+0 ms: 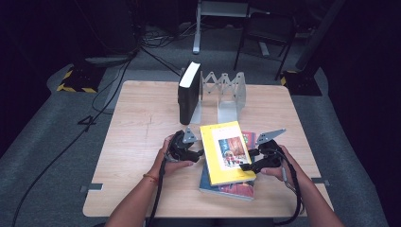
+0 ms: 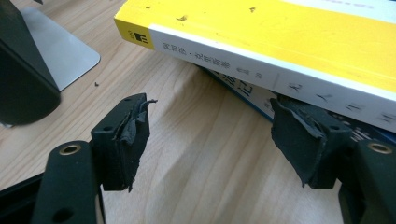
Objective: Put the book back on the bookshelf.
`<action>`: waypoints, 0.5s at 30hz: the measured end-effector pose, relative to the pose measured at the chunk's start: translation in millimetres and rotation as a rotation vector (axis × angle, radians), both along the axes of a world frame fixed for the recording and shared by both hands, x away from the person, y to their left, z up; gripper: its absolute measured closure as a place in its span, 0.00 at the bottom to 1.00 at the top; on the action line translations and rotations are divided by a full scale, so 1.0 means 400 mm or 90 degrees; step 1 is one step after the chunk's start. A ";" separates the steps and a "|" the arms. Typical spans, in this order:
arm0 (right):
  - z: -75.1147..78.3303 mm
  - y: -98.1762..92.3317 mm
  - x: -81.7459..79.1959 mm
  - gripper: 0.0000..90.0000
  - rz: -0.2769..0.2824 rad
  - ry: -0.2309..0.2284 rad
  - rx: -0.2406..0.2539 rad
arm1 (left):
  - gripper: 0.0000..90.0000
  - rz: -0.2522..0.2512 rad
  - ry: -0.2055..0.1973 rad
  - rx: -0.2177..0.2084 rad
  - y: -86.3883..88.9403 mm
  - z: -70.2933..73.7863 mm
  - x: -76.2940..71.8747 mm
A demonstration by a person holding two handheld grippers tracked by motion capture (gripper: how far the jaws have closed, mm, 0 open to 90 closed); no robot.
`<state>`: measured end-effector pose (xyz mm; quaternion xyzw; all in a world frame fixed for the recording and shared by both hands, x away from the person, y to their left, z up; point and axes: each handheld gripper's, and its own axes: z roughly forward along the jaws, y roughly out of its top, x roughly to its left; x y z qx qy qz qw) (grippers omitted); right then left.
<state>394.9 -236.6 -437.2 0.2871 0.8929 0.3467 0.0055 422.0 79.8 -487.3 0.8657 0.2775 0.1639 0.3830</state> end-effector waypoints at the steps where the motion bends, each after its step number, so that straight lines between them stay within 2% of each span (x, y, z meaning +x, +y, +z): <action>1: 0.000 0.001 0.002 0.27 0.000 -0.003 0.001 | 0.31 -0.003 0.001 0.007 -0.003 0.000 0.003; 2: 0.000 0.002 0.004 0.31 0.001 -0.008 0.002 | 0.32 -0.007 0.002 0.009 -0.004 0.002 0.006; 4: 0.004 -0.002 0.005 0.41 -0.009 -0.037 0.012 | 0.32 -0.007 -0.003 0.001 -0.002 0.009 0.010; 7: 0.008 0.000 0.001 0.43 -0.004 -0.061 0.020 | 0.37 -0.006 0.006 -0.011 0.001 0.012 0.016; 8: 0.008 0.000 0.001 0.43 -0.004 -0.061 0.020 | 0.38 -0.006 0.006 -0.011 0.001 0.012 0.016; 10: 0.015 0.003 -0.004 0.49 0.007 -0.076 0.044 | 0.38 -0.008 0.009 -0.013 0.001 0.013 0.018; 12: 0.020 0.012 -0.007 0.51 0.030 -0.077 0.067 | 0.38 -0.005 0.009 -0.019 -0.001 0.015 0.019; 14: 0.021 0.029 -0.008 0.55 0.041 -0.090 0.047 | 0.38 -0.006 0.003 -0.015 -0.004 0.016 0.021; 15: 0.021 0.030 -0.005 0.59 0.039 -0.087 0.051 | 0.38 -0.007 0.001 -0.012 -0.005 0.015 0.022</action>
